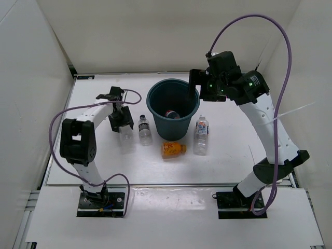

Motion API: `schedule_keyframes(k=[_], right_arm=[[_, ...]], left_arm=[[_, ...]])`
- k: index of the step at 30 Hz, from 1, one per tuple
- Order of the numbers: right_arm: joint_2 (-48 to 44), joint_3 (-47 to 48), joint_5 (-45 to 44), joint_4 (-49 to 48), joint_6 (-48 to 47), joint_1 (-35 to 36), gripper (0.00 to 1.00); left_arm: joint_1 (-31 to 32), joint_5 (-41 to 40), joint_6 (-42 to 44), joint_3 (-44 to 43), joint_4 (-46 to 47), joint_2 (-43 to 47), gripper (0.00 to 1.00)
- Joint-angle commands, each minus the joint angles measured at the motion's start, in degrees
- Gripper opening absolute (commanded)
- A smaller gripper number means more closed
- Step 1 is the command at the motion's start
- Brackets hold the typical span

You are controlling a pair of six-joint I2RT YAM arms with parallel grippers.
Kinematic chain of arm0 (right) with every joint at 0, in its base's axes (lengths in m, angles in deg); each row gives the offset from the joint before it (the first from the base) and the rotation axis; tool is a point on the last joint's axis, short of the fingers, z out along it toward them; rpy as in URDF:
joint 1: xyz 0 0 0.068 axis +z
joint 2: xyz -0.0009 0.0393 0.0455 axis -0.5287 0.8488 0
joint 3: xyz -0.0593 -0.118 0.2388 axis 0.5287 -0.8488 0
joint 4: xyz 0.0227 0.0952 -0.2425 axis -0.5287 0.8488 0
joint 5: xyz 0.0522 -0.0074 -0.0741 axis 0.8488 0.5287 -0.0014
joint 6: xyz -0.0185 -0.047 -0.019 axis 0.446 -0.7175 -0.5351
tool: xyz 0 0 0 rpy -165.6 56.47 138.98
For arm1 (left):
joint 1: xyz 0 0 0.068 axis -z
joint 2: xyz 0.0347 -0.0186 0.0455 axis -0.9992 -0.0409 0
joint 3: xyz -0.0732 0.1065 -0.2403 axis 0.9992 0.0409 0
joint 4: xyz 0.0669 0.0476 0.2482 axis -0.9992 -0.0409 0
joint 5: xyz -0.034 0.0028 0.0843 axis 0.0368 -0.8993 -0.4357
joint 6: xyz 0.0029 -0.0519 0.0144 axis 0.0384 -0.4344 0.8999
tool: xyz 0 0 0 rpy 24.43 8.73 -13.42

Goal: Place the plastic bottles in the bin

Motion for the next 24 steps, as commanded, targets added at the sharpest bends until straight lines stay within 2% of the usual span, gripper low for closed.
schedule_keyframes(k=[1,4,7,8,15,17,19,22,23,24], right_arm=[[0.09,1.11,0.69,-0.32,-1.23,-0.7,0.99],[-0.52,-2.04,0.69,-0.32,1.22,-2.18,0.99],[-2.62,-7.49,2.97,-1.89,3.68,-5.0,0.99],[-2.63,-8.98,4.02,-3.38,4.91,-5.87,0.99],[-7.46,-19.0,9.03,-6.99,7.65,-14.05,0.99],[-8.34,-22.24,10.26,-7.61,8.26,-16.33,0.99],[-9.05,-24.72,11.76,-8.4,8.96,-17.91,0.99],[-9.05,-29.72,14.39,-9.54,10.45,-21.25,0.99],[-9.05,-31.22,15.18,-9.55,10.46,-21.26,0.99],[-9.57,-34.45,16.24,-11.2,10.46,-22.05,0.99]], left_arm=[[1.6,-9.37,-6.35,-8.88,-7.07,11.9,0.61],[1.6,-11.33,-9.87,-18.02,-8.94,18.14,0.63],[3.71,-5.72,-10.41,-24.44,-3.33,20.96,0.63],[6.32,-4.66,-10.41,-25.76,-1.84,21.49,0.63],[21.63,-4.82,-3.21,-44.2,-0.41,9.39,0.67],[25.84,-6.22,-0.67,-46.68,-0.41,5.08,0.71],[27.35,-7.8,-0.05,-49.49,-2.6,1.57,0.75],[28.15,-9.12,-0.56,-49.16,-4.46,1.71,0.84],[28.76,-9.74,-0.57,-47.94,-4.46,2.51,0.89],[28.76,-9.74,-0.57,-46.36,-3.41,3.3,1.0]])
